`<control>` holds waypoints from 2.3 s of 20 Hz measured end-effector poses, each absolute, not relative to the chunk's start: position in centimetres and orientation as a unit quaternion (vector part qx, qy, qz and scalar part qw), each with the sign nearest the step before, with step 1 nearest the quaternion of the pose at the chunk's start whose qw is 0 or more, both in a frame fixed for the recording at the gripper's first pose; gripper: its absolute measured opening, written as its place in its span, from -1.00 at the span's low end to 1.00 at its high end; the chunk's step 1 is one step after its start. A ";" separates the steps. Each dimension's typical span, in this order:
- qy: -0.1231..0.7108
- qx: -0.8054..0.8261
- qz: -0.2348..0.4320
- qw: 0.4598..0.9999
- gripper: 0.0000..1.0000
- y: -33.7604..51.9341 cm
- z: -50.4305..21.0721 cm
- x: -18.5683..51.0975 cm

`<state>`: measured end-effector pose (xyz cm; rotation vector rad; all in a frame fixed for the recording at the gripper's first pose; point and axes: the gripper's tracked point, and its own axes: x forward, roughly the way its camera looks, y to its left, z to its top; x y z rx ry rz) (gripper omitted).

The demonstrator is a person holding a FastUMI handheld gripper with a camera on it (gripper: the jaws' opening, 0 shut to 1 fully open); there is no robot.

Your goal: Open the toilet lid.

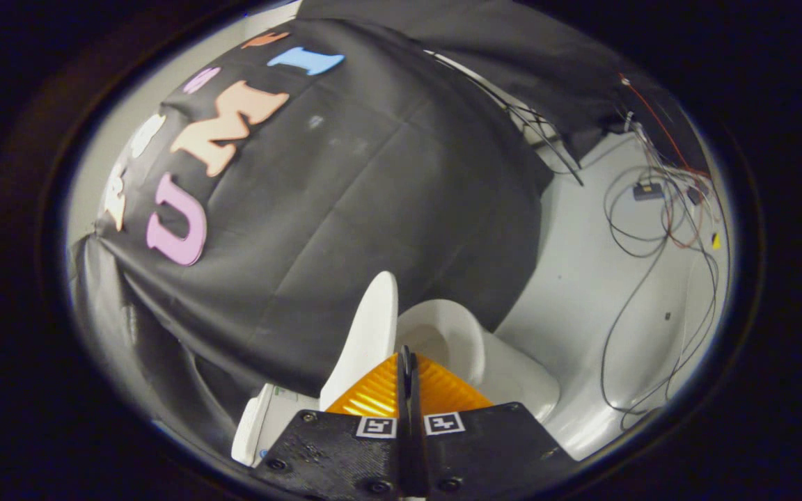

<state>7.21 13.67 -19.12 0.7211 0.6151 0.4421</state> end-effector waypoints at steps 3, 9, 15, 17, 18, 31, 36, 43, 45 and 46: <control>0.268 0.310 0.249 0.877 -0.97 15.4 -15.8 6.7; 0.213 0.219 0.318 0.897 -0.88 19.4 -9.8 5.4; 0.166 0.146 0.371 0.902 -0.88 23.2 -6.0 3.4; 0.154 0.123 0.383 0.902 -0.88 24.9 -4.7 3.1; 0.152 0.108 0.382 0.905 -0.88 25.4 -4.3 2.7; 0.102 0.074 0.407 0.904 -0.88 34.7 1.0 -3.8; 0.106 0.069 0.433 0.892 -0.88 38.9 2.1 -6.7; 0.112 0.009 0.475 0.873 -0.87 45.4 2.5 -10.6; 0.120 0.002 0.493 0.862 -0.87 47.2 2.3 -11.9; 0.122 0.003 0.501 0.857 -0.86 48.1 2.3 -12.4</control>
